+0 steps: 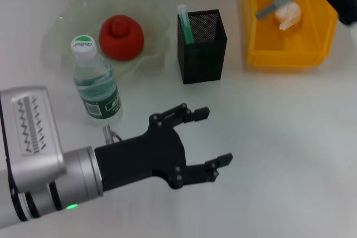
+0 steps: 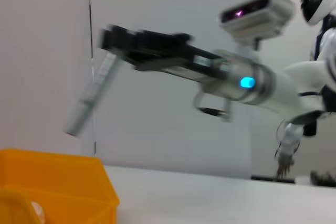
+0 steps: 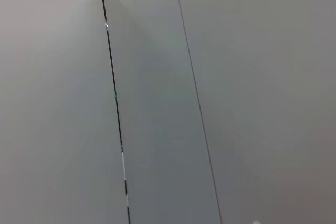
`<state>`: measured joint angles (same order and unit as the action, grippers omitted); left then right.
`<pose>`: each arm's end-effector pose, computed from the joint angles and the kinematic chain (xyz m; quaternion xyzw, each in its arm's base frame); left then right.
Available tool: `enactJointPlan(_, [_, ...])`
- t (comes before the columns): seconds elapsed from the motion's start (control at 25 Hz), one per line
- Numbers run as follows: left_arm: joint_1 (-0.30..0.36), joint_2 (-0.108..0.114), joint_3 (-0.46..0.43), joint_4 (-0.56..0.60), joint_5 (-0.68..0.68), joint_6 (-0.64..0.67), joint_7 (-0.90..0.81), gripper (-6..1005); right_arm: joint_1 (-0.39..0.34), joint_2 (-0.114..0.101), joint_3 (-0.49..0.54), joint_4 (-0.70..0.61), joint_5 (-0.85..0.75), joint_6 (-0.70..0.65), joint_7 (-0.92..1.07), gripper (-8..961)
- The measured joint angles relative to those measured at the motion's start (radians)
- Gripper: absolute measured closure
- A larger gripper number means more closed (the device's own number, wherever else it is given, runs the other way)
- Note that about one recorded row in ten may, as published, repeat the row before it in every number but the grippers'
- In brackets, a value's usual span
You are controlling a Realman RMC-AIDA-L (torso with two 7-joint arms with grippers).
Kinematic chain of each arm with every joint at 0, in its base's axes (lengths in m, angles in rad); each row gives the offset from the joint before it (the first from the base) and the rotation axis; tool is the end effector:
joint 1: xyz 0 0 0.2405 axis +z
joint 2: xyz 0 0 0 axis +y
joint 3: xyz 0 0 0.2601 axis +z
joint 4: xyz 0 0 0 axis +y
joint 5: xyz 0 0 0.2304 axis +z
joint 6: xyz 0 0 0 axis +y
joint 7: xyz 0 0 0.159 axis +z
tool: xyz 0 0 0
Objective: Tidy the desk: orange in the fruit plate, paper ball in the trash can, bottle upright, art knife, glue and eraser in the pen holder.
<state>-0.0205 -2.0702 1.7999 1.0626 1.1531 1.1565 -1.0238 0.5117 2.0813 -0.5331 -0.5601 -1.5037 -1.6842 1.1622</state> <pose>-0.2105 0.2526 -0.0987 -0.9360 -0.0625 -0.3131 0.1484 0.2443 0.3639 0.0499 -0.8201 0.1286 0.4889 0.2681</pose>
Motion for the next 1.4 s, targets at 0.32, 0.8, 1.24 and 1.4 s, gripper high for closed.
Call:
enactJointPlan(0.32, [-0.080, -0.002, -0.002, -0.244, -0.145, 0.086, 0.137, 155, 0.136, 0.001, -0.184, 0.027, -0.003, 0.273, -0.013, 808])
enactJointPlan(0.8, [-0.090, -0.001, -0.015, -0.282, -0.153, 0.100, 0.144, 155, 0.207, 0.007, -0.401, 0.092, 0.000, 0.529, -0.024, 775])
enactJointPlan(1.24, [-0.099, 0.001, -0.031, -0.294, -0.154, 0.115, 0.145, 155, -0.087, -0.004, -0.386, -0.090, 0.053, 0.092, 0.030, 413])
enactJointPlan(1.4, [-0.098, 0.003, -0.049, -0.306, -0.150, 0.123, 0.145, 155, -0.234, -0.003, -0.353, -0.175, -0.063, -0.080, 0.002, 252])
